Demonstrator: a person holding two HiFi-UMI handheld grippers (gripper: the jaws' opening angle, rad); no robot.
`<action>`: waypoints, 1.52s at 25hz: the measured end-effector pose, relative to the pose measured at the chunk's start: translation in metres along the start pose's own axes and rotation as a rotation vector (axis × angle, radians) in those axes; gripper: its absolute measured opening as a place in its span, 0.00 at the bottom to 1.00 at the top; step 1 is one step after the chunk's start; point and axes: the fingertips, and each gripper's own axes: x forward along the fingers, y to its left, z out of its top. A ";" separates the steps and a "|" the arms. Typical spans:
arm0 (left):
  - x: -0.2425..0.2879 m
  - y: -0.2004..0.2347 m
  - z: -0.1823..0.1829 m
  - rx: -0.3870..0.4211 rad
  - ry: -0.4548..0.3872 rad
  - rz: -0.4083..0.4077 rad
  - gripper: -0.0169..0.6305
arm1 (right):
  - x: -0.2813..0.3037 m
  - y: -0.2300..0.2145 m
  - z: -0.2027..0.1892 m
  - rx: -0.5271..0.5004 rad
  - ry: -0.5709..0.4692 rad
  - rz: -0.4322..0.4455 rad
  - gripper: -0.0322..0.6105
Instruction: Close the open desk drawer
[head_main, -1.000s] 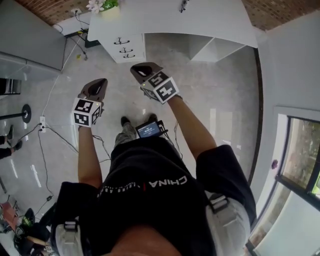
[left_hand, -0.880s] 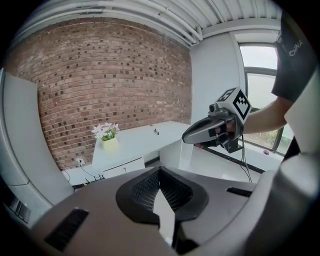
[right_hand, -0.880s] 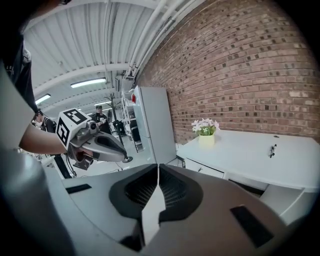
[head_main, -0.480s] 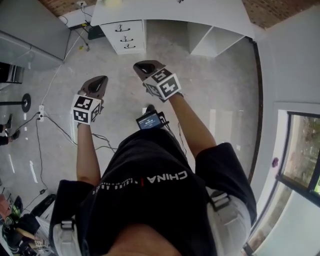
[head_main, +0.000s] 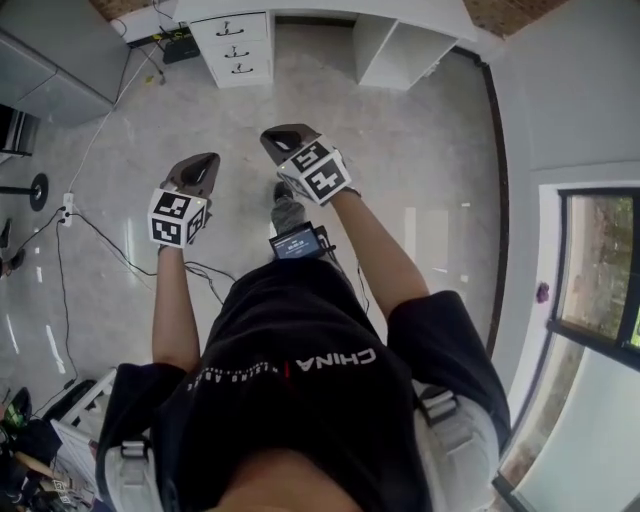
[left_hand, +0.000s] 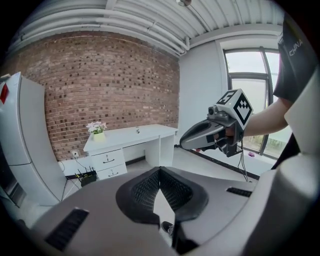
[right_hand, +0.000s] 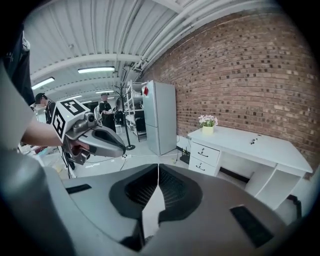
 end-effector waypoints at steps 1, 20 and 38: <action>-0.004 -0.012 -0.002 -0.008 -0.003 -0.011 0.05 | -0.011 0.007 -0.007 0.003 0.003 -0.008 0.08; 0.037 -0.164 0.017 0.005 0.021 -0.003 0.05 | -0.173 -0.030 -0.086 -0.002 0.015 -0.040 0.08; 0.038 -0.172 0.027 -0.010 0.006 0.046 0.05 | -0.174 -0.027 -0.078 -0.084 -0.003 0.044 0.07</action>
